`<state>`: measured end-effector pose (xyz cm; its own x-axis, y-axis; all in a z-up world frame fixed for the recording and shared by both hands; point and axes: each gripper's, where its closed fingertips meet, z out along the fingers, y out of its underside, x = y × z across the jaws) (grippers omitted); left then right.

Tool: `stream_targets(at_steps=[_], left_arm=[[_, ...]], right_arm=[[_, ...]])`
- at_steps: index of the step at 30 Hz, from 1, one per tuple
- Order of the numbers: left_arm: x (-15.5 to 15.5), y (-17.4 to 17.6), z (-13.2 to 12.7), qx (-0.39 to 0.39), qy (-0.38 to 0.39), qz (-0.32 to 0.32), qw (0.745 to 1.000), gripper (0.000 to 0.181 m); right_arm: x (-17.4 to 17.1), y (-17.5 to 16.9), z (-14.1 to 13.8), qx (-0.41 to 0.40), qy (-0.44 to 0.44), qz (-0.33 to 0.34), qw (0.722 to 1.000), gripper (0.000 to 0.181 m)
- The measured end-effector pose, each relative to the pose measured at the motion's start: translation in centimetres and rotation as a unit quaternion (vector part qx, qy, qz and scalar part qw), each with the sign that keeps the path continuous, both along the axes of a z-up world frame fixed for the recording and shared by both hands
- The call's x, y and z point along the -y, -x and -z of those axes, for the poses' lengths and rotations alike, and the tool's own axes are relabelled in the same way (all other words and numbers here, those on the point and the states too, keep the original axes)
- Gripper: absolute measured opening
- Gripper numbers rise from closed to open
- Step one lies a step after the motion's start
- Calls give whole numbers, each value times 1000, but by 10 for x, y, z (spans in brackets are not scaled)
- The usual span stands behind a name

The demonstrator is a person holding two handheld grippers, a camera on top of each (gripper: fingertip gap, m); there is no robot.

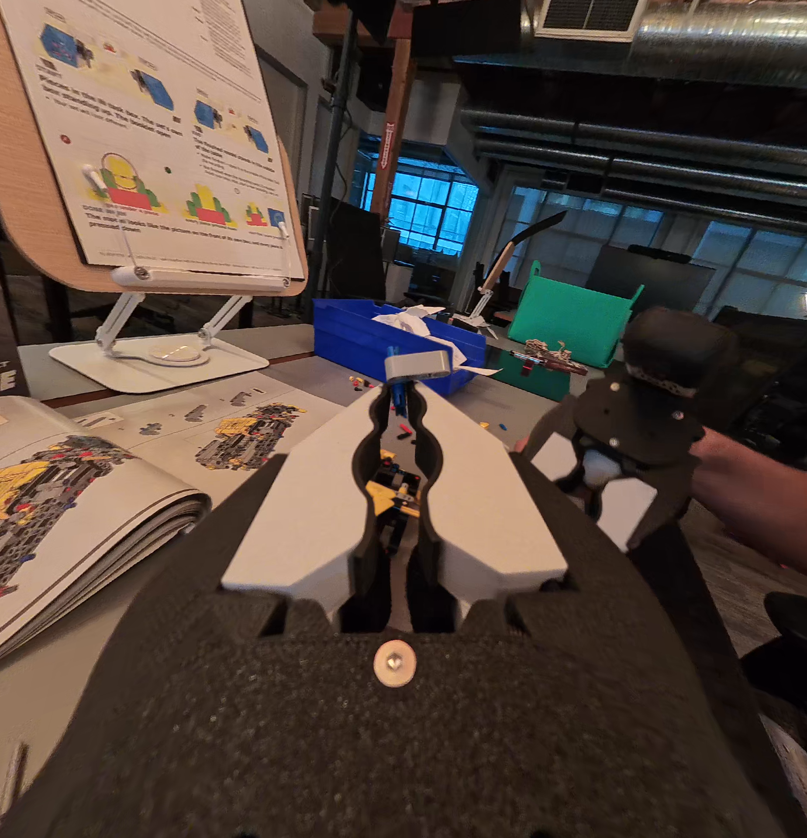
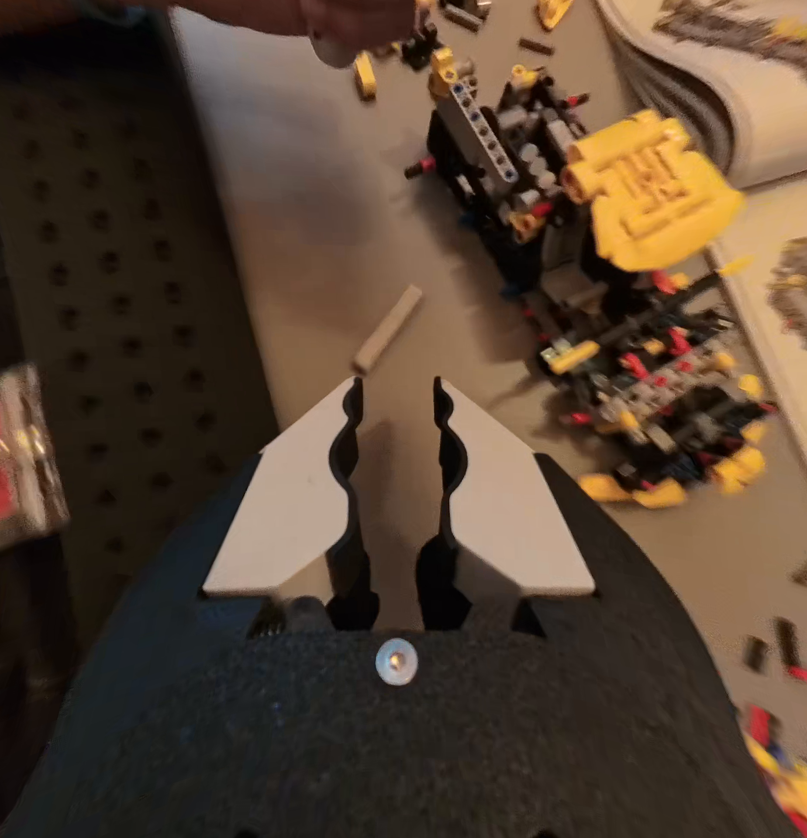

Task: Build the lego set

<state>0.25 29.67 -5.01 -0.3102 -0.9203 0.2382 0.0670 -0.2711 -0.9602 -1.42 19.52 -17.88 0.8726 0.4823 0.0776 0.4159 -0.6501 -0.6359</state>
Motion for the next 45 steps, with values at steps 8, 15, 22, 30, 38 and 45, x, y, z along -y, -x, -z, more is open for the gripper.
stream_targets(at_steps=[8,15,22,30,38,45], left_arm=[[-4,0,-1,1,8,-7,1000,8],[-5,2,-5,8,22,-1,1000,7],[-4,0,-1,-2,20,2,1000,7],[-4,-1,0,-7,24,2,1000,7],[-3,-3,4,-13,12,-3,1000,8],[-1,-3,5,-15,7,-2,1000,8]], right_arm=[[-35,13,30,-9,45,105,993,21],[-31,37,24,-64,56,64,994,17],[-26,28,36,27,71,21,997,9],[-28,-42,6,467,-114,-113,870,7],[-8,-64,21,495,-95,-184,843,7],[16,-51,30,389,-67,-175,902,9]])
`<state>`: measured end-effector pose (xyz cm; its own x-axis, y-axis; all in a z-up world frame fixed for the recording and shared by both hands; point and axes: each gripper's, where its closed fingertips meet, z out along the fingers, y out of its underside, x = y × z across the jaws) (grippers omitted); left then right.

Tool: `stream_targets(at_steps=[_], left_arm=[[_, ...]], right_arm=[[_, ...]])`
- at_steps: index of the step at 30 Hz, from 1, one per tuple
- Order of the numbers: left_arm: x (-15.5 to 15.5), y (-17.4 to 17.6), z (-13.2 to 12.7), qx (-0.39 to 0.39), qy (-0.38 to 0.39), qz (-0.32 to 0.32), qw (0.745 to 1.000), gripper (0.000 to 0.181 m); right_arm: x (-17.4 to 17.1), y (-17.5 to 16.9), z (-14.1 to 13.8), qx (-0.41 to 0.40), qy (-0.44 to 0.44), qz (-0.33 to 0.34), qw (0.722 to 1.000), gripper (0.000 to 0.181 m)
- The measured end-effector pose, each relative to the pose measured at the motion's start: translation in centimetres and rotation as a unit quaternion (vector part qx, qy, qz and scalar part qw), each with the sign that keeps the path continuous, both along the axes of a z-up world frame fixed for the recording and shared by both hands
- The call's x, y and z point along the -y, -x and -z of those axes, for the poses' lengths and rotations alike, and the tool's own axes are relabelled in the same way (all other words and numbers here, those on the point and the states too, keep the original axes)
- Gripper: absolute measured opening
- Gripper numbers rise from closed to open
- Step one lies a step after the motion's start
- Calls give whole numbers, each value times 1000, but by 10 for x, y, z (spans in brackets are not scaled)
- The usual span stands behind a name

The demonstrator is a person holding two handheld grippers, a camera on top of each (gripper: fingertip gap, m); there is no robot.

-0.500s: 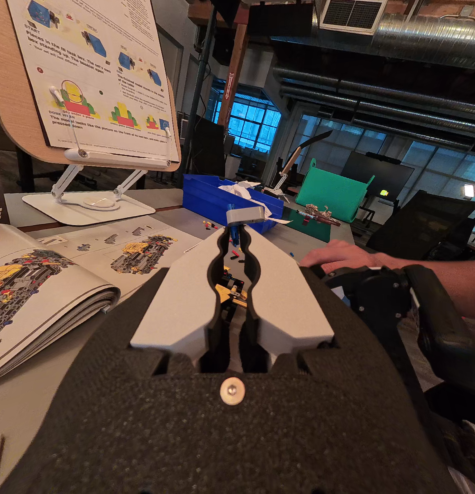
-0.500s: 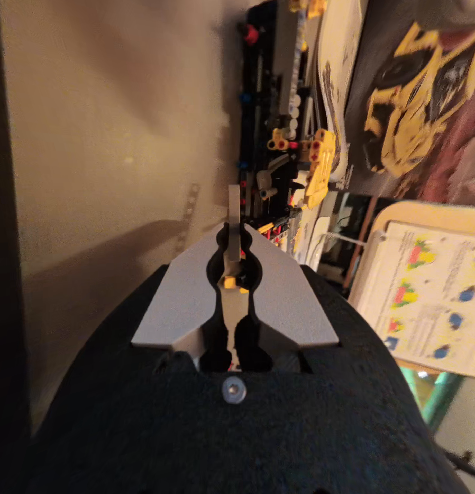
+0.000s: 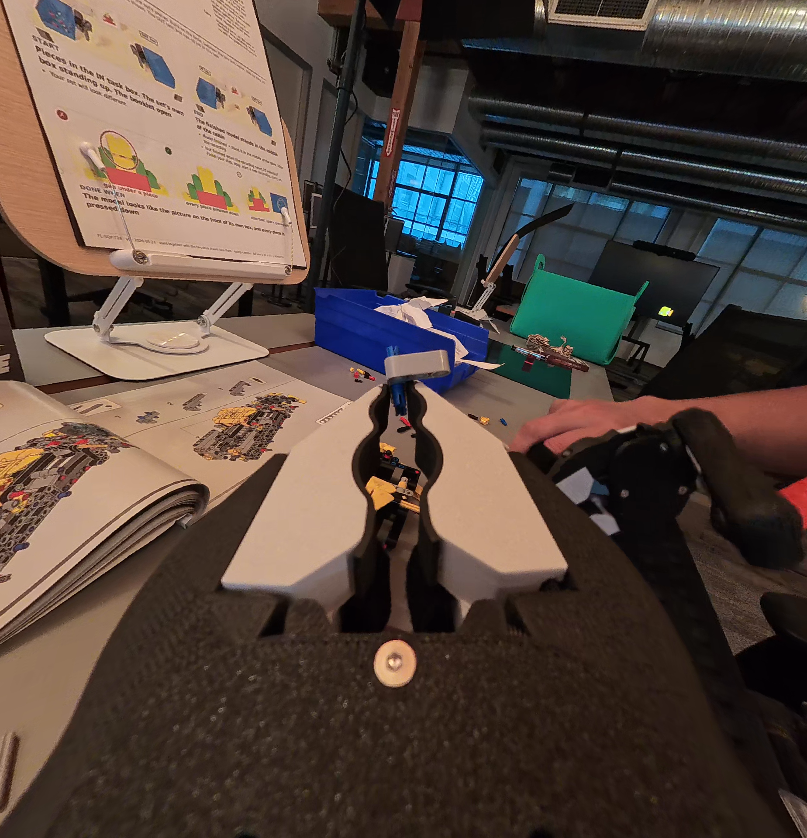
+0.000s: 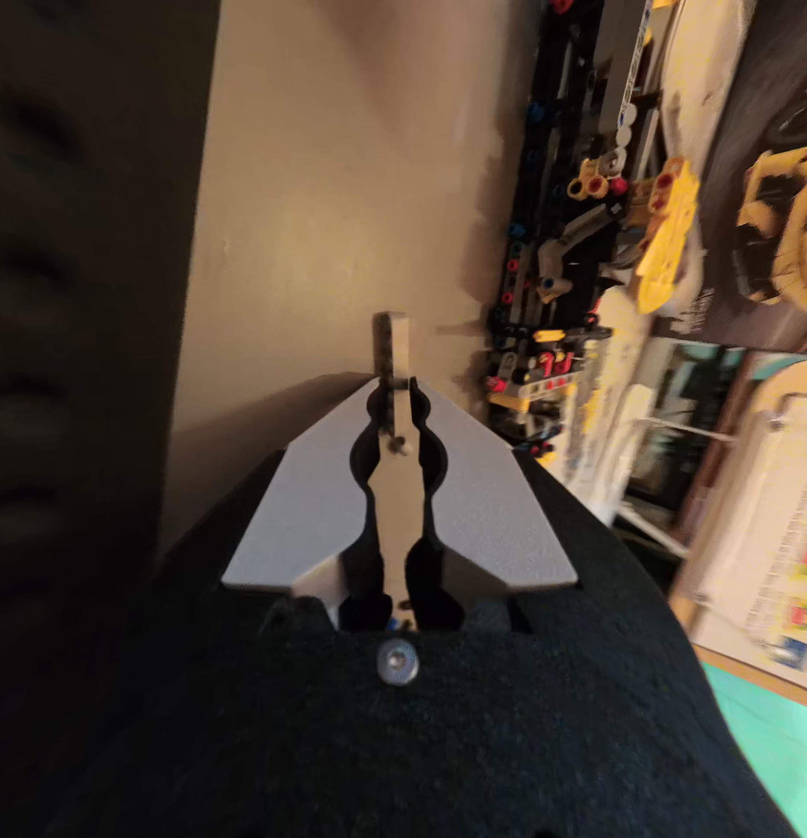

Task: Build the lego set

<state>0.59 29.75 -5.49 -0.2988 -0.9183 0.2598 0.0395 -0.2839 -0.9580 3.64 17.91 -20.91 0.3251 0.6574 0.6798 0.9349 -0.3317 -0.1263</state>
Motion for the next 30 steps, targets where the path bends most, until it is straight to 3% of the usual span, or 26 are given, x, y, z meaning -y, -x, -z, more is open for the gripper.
stream_targets(at_steps=[3,6,7,13,19,25,27,30], left_arm=[[0,0,0,0,1,2,1000,7],[2,-1,0,0,1,5,1000,7],[3,-1,0,-1,1,6,1000,8],[6,-2,2,-5,-3,12,1000,7],[4,0,0,1,1,10,1000,7],[5,0,-1,2,1,12,1000,7],[3,0,-2,6,2,8,1000,7],[2,1,-3,9,5,7,1000,7]], right_arm=[[12,12,-6,-135,55,44,988,31],[16,26,-21,-278,106,62,953,32],[13,25,-28,-309,108,60,943,24],[-3,5,-17,-391,219,92,889,24],[1,11,-4,-294,220,5,930,19],[4,8,0,-273,245,-4,930,6],[-3,4,-6,-239,205,-17,949,0],[-16,-17,-10,-104,115,-45,987,0]])
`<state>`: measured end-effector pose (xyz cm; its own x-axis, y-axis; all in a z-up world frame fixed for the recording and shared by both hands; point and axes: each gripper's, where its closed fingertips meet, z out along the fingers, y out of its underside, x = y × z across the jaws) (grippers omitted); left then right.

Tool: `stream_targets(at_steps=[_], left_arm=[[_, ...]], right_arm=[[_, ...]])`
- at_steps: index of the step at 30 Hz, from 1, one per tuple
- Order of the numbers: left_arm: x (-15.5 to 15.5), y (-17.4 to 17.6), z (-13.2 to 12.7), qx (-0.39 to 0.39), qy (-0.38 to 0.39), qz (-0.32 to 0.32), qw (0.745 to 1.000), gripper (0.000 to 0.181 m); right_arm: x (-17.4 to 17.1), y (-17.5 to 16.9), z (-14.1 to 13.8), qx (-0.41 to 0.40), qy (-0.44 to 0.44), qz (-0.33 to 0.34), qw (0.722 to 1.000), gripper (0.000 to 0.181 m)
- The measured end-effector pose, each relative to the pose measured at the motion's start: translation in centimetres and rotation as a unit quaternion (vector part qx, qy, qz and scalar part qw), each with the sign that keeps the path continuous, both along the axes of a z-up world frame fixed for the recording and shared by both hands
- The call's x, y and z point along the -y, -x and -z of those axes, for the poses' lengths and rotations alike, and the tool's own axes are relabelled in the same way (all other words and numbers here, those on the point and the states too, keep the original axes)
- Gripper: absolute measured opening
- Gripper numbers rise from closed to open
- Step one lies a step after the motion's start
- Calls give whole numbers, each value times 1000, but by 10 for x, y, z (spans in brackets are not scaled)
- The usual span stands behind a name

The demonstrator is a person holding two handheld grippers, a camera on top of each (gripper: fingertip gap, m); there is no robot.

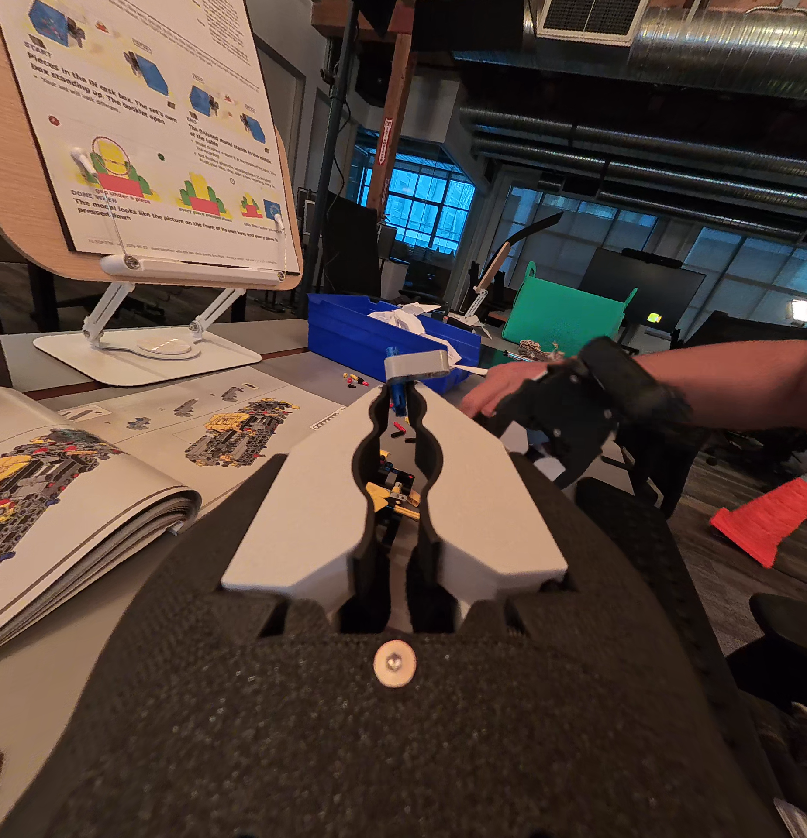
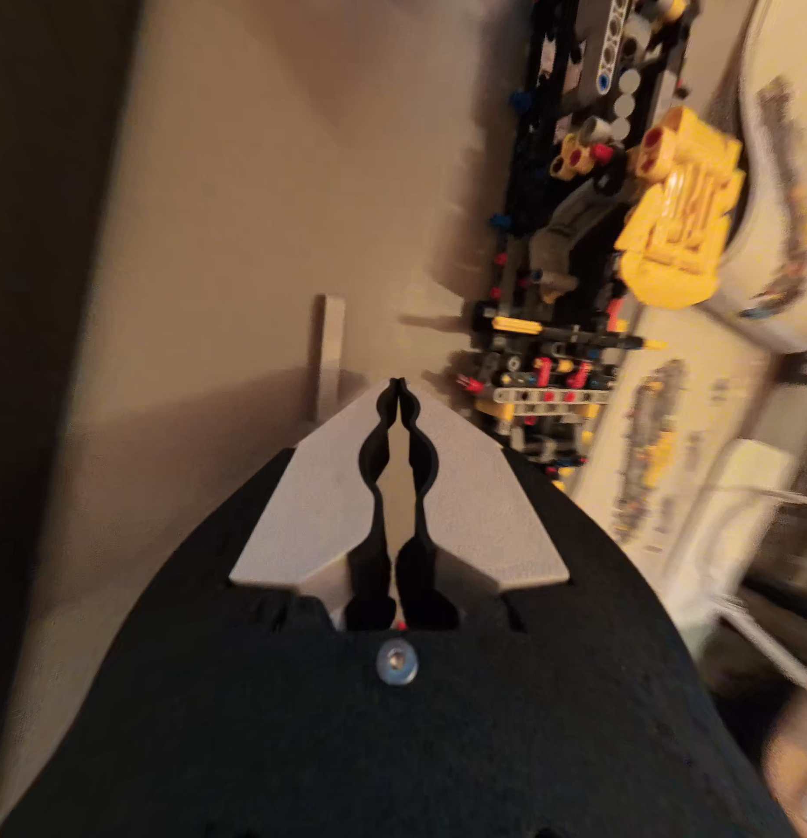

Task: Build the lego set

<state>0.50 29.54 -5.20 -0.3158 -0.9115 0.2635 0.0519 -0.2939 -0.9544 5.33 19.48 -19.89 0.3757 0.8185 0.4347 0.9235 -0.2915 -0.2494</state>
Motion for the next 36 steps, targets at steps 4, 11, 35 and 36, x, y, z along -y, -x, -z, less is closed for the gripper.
stream_targets(at_steps=[4,11,35,36], left_arm=[[3,0,1,-2,-2,5,1000,8],[5,-1,2,-4,-3,9,1000,7],[4,-1,1,-1,-11,1,1000,7],[4,-1,1,-1,-11,1,1000,7]], right_arm=[[8,6,3,19,-36,-24,999,0],[25,23,2,-243,143,112,953,17],[-12,-24,-8,355,-216,-169,894,7],[-9,-24,-5,350,-208,-173,897,8]])
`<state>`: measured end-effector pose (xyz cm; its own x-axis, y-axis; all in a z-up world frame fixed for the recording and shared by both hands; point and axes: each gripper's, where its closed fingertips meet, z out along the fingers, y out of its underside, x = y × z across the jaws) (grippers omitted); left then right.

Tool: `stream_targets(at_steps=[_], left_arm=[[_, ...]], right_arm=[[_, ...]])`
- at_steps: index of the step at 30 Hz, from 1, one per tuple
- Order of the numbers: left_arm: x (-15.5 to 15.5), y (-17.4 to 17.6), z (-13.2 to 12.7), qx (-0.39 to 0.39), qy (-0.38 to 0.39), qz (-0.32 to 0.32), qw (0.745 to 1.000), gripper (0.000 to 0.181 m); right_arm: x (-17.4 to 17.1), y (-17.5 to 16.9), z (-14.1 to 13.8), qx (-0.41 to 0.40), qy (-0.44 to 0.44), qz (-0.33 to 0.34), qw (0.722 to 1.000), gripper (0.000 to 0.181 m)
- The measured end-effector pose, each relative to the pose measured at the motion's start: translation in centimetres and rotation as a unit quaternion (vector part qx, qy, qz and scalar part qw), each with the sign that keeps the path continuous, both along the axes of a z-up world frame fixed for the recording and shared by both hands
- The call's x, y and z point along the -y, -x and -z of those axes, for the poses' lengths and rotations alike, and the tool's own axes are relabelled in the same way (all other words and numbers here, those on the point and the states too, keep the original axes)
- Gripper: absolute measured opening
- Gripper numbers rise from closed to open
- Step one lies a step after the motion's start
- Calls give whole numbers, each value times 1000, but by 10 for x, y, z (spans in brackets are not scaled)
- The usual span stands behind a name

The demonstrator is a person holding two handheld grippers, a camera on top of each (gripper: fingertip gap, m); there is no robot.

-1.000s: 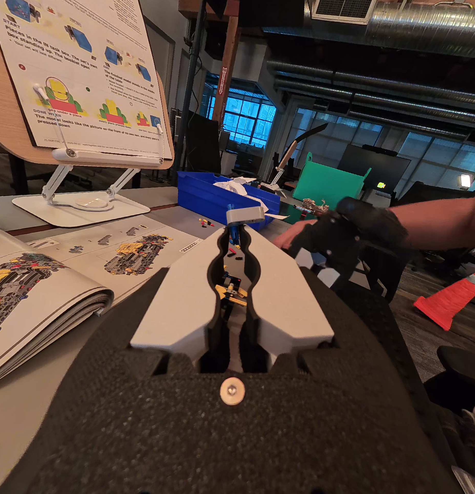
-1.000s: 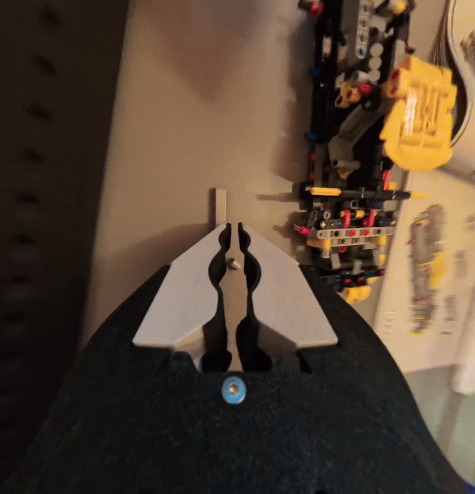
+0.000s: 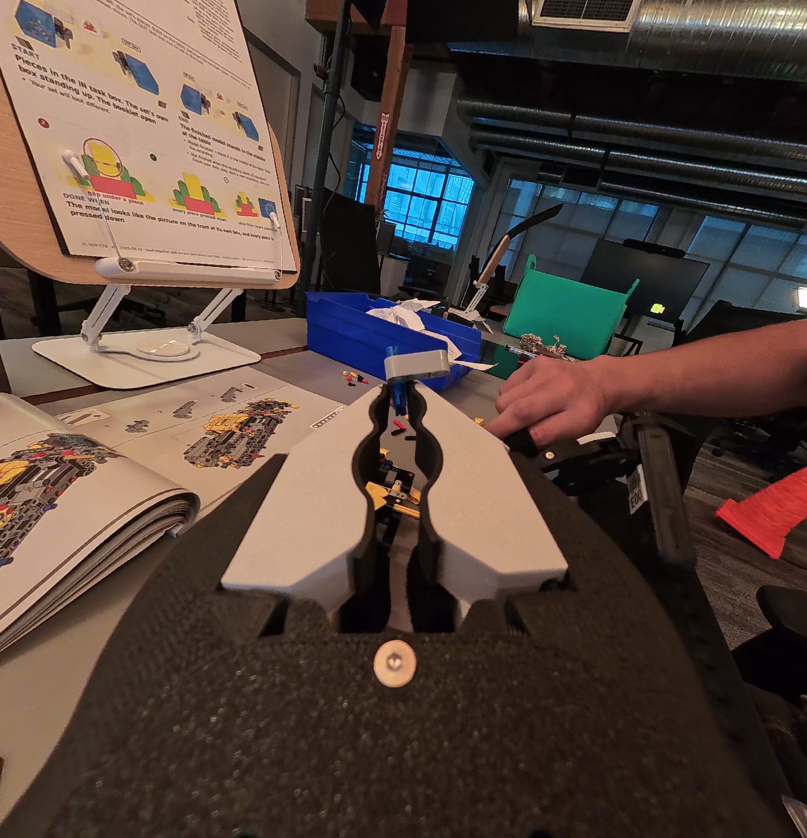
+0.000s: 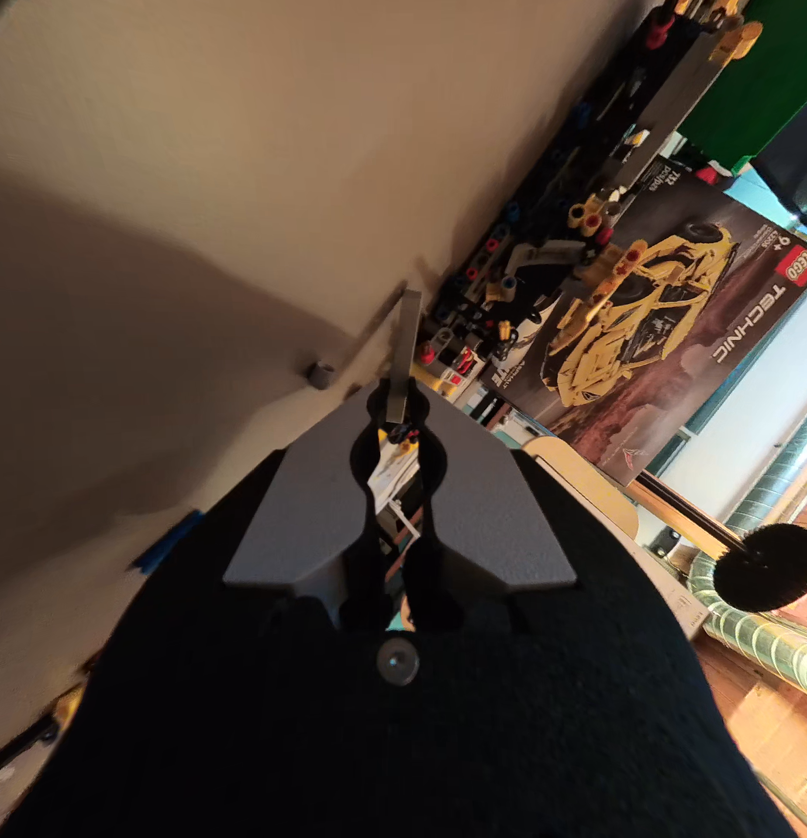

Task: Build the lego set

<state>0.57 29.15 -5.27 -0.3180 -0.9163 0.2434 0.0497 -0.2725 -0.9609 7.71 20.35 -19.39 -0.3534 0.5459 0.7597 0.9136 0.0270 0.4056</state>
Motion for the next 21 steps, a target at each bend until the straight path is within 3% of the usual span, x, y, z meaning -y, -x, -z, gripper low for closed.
stream_targets(at_steps=[10,14,16,18,20,21], left_arm=[[1,0,1,-1,-1,1,1000,7],[1,0,0,-1,0,3,1000,7],[2,0,0,-1,1,5,1000,8],[3,-1,0,-1,1,6,1000,8],[3,-1,1,-2,1,8,1000,7],[4,-1,1,-2,2,9,1000,7]], right_arm=[[19,2,10,-76,50,32,995,16],[29,9,6,-182,92,79,976,23],[28,17,-3,-279,111,118,946,24],[24,20,-10,-392,142,177,891,13],[16,12,-10,-465,167,252,832,26],[15,11,-8,-497,189,274,801,24]])
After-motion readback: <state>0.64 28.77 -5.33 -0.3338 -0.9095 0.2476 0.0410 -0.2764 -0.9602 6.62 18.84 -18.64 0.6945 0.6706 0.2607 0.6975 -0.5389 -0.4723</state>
